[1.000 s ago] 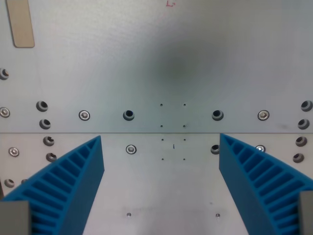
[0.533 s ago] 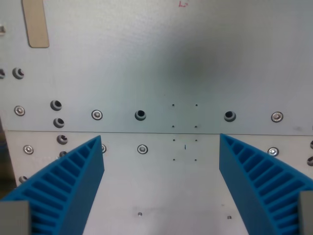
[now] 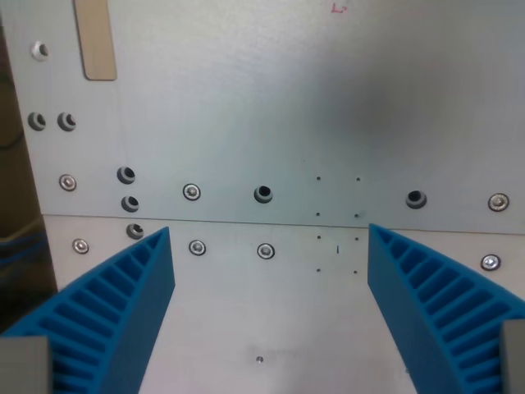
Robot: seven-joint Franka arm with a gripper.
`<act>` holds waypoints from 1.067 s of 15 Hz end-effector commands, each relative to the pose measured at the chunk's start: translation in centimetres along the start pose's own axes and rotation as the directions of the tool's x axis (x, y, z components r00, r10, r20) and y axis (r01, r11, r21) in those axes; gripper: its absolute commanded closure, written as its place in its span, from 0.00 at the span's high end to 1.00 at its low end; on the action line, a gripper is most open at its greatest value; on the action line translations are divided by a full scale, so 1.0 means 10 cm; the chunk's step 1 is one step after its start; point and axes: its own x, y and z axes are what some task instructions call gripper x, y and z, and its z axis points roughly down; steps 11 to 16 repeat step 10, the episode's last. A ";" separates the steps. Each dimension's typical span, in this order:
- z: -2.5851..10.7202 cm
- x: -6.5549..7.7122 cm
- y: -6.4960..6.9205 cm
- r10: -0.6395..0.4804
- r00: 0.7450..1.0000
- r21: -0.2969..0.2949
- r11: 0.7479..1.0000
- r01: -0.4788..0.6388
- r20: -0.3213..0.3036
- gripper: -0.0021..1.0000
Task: Rotate around base positive x
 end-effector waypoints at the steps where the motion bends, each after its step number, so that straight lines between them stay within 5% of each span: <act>1: -0.04 -0.02 0.04 -0.019 1.000 0.196 0.980 0.020 -0.007 1.00; 10: -0.04 -0.02 0.04 -0.018 1.000 0.298 0.954 0.020 -0.009 1.00; 16: -0.04 -0.02 0.04 -0.018 1.000 0.298 0.954 0.020 -0.009 1.00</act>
